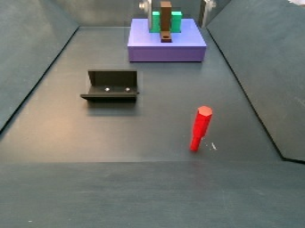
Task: Pick up the red object. Move up. Move to above the board. Insert the red object.
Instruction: Pick up the red object.
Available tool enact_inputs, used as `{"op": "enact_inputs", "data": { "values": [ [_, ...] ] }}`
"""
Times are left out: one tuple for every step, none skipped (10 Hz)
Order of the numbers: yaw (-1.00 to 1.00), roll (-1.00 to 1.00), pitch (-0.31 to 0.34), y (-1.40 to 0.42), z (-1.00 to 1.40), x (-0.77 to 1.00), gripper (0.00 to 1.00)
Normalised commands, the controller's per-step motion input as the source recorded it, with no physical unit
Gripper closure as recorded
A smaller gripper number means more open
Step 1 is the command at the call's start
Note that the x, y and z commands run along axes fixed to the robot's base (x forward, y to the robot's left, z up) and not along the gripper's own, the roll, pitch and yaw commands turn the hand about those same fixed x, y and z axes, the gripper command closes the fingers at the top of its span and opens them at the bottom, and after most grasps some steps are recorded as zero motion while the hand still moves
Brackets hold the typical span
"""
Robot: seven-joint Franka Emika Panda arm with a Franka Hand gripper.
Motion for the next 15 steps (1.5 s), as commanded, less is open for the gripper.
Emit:
{"op": "enact_inputs", "data": {
  "values": [
    [0.00,0.01,0.000,0.00,0.00,0.00,0.00],
    [0.00,0.00,0.000,0.19,-0.02,0.00,0.00],
    [0.00,-0.02,0.000,0.52,-0.22,-0.12,0.00],
    [-0.10,-0.04,-0.011,0.78,-0.38,-0.38,0.00],
    [-0.06,-0.01,0.000,0.67,-0.31,-0.24,0.00],
    [-0.05,0.00,0.000,0.63,-0.26,-0.19,0.00],
    [-0.20,0.00,0.000,0.67,-0.34,-0.24,0.00],
    [-0.23,0.00,0.000,0.65,-0.32,-0.20,0.00],
    [-0.23,0.00,0.007,0.61,-0.30,-0.11,0.00],
    [-0.23,0.00,0.004,0.64,-0.31,-0.10,0.00],
    [-0.20,0.00,0.000,0.57,-0.29,-0.07,0.00],
    [-0.11,0.00,0.000,0.35,-0.22,0.00,0.00],
    [-0.07,0.00,0.000,0.28,-0.23,0.00,0.00],
    [-0.06,-0.05,0.000,0.29,-0.20,0.00,0.00],
    [-0.05,-0.11,-0.019,0.15,-0.21,0.01,0.00]
  ]
}}
